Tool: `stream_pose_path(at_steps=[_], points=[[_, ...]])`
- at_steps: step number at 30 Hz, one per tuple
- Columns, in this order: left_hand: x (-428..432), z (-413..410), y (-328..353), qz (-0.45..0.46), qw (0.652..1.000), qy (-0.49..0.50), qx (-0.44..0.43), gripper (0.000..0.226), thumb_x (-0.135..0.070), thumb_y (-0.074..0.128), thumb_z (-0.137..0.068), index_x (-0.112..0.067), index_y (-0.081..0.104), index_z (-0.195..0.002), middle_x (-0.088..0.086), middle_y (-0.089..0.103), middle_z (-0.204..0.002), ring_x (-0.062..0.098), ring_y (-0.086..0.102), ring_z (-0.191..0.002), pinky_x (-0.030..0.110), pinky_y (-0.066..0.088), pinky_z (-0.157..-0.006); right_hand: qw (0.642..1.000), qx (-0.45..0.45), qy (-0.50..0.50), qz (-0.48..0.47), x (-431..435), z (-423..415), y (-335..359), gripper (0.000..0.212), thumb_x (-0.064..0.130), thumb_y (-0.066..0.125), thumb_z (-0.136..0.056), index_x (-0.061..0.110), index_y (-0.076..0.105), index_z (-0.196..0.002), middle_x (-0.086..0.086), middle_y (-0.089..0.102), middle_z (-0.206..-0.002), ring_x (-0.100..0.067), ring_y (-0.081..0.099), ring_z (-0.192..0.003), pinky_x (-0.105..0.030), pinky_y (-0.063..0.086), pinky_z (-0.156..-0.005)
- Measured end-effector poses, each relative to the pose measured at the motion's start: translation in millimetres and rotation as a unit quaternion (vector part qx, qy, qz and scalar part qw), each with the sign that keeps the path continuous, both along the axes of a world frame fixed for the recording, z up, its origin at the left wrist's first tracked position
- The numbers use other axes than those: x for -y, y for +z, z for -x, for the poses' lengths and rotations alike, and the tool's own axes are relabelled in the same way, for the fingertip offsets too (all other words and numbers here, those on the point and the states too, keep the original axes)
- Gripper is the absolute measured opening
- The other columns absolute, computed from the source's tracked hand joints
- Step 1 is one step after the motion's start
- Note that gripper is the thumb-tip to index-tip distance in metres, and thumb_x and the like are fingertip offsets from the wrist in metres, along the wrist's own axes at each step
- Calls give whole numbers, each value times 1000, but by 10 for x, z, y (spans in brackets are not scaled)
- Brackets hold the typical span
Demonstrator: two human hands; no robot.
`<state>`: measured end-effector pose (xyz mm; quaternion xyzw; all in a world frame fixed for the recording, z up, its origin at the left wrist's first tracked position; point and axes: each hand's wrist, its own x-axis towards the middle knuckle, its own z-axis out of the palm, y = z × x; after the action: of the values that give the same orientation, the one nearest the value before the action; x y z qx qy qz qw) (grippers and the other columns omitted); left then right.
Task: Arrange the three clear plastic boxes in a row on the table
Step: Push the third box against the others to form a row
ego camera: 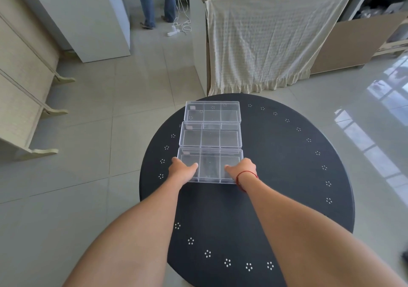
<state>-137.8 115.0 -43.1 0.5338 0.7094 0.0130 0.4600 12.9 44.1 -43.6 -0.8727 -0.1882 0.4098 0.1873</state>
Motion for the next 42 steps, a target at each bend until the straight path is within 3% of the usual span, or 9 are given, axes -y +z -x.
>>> stream_pose_path(at_steps=[6, 10, 13, 16, 18, 25, 32, 38, 42], points=[[-31, 11, -5, 1, 1000, -6, 1, 73, -37, 59, -90, -8, 25, -147, 10, 38, -149, 30, 45, -133, 39, 41, -101, 1000, -4, -4, -7, -18, -21, -5, 37, 25, 61, -86, 4, 57, -116, -7, 59, -99, -26, 54, -79, -29, 44, -68], [-75, 21, -10, 4, 1000, -8, 3, 72, -37, 61, -90, -7, 27, -146, 10, 39, -148, 29, 45, -132, 39, 42, -100, 1000, -12, 1, -15, -35, -73, 8, 51, 35, 57, -89, 3, 51, -128, -11, 62, -116, -25, 53, -82, -28, 41, -66], [-103, 18, -13, 11, 1000, -8, 3, 72, -37, 61, -88, -7, 29, -145, 9, 40, -147, 29, 46, -130, 38, 42, -98, 1000, -16, 4, -11, -61, -133, -6, 53, 39, 51, -90, 1, 54, -126, -11, 63, -112, -27, 54, -82, -28, 42, -65], [-143, 7, -10, -2, 1000, 18, 15, 78, -46, 60, -85, -6, 29, -145, 11, 39, -148, 31, 46, -131, 41, 42, -99, 1000, -6, -24, -18, -82, -186, -8, 54, 42, 45, -93, 1, 54, -126, -13, 63, -115, -29, 56, -88, -32, 44, -74], [-234, -3, 2, -34, 998, 40, 23, 81, -52, 55, -87, -4, 28, -147, 12, 38, -150, 33, 44, -134, 43, 41, -103, 998, 10, -51, -40, -162, -257, 27, 55, 43, 41, -96, 2, 51, -130, -15, 59, -128, -33, 59, -105, -36, 44, -83], [-846, -204, -52, -96, 994, -12, 47, 64, -41, 36, -101, -11, 20, -155, 8, 24, -161, 28, 24, -148, 45, 23, -119, 991, -7, -17, -134, -779, -421, 108, 70, 39, 46, -97, 7, 19, -153, -10, 30, -158, -29, 34, -143, -38, 29, -114], [-1232, -367, -173, -118, 990, -43, 71, 58, -34, 33, -103, -12, 20, -155, 7, 24, -161, 27, 25, -147, 43, 24, -117, 989, -6, -23, -144, -1112, -491, -36, 78, 34, 54, -95, 7, 11, -154, -8, 26, -159, -29, 32, -144, -39, 30, -114], [-1247, -409, -205, -123, 988, -30, 92, 48, -32, 35, -101, -3, 50, -137, 10, 44, -151, 28, 45, -135, 37, 38, -105, 988, 6, -38, -148, -1118, -467, -79, 70, 33, 55, -94, 9, 23, -151, -10, 38, -153, -30, 41, -138, -39, 37, -108], [-1277, -416, -229, -121, 988, -16, 91, 49, -32, 36, -100, -1, 54, -133, 10, 50, -146, 30, 52, -128, 39, 44, -100, 989, 7, -36, -141, -1135, -482, -95, 70, 34, 55, -94, 10, 23, -151, -10, 38, -153, -30, 43, -136, -40, 39, -107]])
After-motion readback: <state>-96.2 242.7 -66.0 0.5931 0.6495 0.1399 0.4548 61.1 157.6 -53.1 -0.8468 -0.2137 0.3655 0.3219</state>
